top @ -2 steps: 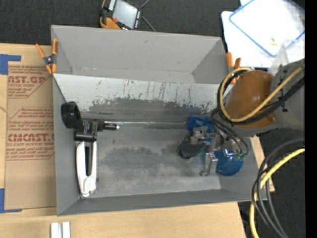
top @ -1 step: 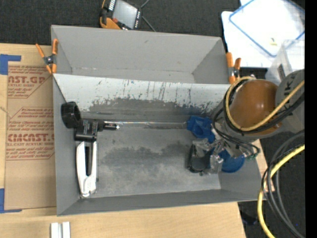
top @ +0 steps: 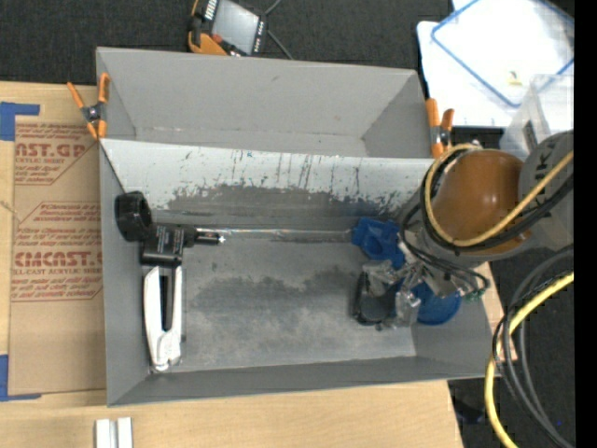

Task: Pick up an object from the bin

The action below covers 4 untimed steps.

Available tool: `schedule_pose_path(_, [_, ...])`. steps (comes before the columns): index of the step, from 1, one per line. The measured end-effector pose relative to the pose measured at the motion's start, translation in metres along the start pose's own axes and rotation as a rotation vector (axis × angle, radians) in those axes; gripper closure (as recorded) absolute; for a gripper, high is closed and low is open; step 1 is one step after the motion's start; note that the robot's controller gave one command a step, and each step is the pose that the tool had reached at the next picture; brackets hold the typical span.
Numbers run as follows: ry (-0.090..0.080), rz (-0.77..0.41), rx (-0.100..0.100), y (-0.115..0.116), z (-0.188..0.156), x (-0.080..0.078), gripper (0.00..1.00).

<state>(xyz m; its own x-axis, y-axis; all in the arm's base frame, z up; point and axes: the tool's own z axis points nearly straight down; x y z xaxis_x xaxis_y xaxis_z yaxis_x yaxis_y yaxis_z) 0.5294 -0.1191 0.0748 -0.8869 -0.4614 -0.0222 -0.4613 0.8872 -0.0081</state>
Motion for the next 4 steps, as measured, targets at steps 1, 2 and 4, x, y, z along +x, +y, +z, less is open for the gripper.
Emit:
schedule_pose_path(1, [0.0, 0.0, 0.0, 0.0, 0.0, 0.0, 1.0])
schedule_pose_path(2, [0.0, 0.0, 0.0, 0.0, 0.0, 0.0, 1.0])
schedule_pose_path(4, [0.0, 0.0, 0.0, 0.0, 0.0, -0.0001, 1.0])
